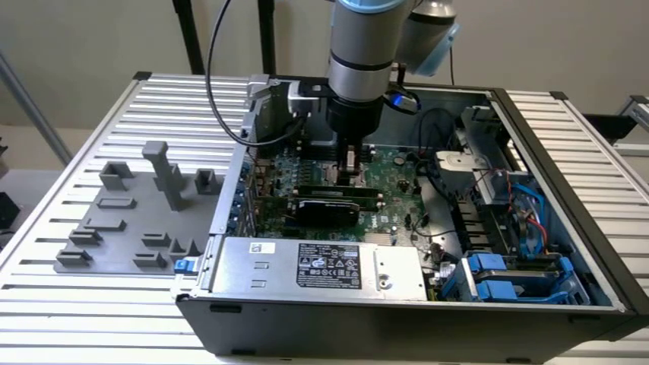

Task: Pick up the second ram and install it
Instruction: 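Press down the second ram until it locks into place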

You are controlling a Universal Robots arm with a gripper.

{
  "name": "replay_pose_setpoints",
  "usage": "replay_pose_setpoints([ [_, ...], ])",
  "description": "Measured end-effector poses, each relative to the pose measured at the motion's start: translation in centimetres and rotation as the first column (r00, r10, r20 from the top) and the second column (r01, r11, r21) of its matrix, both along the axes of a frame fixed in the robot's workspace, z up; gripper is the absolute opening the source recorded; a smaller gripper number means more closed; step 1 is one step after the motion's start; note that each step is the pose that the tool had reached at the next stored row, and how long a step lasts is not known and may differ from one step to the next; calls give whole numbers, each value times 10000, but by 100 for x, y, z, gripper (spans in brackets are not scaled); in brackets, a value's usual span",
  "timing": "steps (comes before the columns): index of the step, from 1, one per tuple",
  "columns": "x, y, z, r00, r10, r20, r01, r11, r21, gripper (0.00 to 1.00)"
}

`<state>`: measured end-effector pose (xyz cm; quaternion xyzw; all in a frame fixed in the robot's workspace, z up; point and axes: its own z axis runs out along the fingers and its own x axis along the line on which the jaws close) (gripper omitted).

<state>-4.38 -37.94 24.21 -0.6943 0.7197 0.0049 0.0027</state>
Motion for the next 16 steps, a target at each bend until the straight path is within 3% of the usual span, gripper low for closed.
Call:
replay_pose_setpoints([
  [16, -5, 15, -134, 10000, 0, -26, 0, 10000, -10, 0],
])
